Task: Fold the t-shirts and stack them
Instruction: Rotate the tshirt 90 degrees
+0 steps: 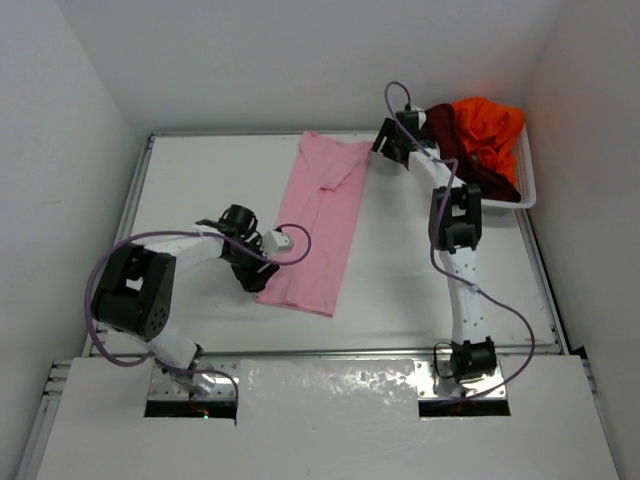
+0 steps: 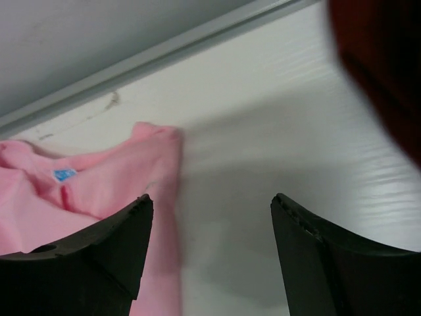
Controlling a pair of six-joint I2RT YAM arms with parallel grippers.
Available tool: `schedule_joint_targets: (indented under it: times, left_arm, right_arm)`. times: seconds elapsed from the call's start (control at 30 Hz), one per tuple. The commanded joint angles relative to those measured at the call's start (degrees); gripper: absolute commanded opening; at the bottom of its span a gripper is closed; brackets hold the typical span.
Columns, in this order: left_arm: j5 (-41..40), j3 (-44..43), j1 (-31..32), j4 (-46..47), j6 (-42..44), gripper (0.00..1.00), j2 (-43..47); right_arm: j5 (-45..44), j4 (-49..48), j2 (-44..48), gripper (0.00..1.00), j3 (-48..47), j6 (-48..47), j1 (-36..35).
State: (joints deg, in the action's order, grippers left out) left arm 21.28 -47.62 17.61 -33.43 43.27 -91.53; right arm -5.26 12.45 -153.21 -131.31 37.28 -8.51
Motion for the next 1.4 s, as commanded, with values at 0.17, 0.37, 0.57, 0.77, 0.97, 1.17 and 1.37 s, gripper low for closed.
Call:
schedule_joint_targets:
  times: [0.17, 0.37, 0.57, 0.77, 0.97, 1.17, 1.37]
  left_arm:
    - [-0.7, 2.45, -1.34, -9.71, -0.02, 0.6, 8.18]
    - [-2.64, -3.08, -14.41, -12.63, -2.13, 0.66, 14.53]
    - [-8.26, -3.36, -15.06, -1.12, -6.7, 0.64, 20.6]
    - [-8.36, -3.19, -14.79, 5.03, -6.79, 0.61, 18.66]
    - [-3.97, 4.27, -14.62, 7.32, -6.18, 0.61, 24.37]
    - [-3.26, 6.75, -12.42, 6.19, -6.88, 0.61, 27.89]
    - [-3.35, 7.8, -10.84, 6.1, -8.2, 0.62, 29.91]
  right_arm:
    - [5.78, 1.79, 20.82, 0.71, 15.06, -8.62, -1.76]
    - [7.36, -2.33, 43.4, 0.68, 46.4, -6.27, -7.04]
    - [7.98, -2.95, 65.97, 0.6, 80.61, 0.58, -16.08]
    - [6.76, -12.07, 75.5, 0.49, 101.67, 16.48, -28.12]
    - [3.23, -20.51, 78.41, 0.53, 110.64, 24.68, -34.28]
    - [4.55, -18.85, 71.65, 0.53, 106.61, 25.12, -38.68]
    - [7.02, -26.15, 66.47, 0.44, 108.19, 28.29, -40.0]
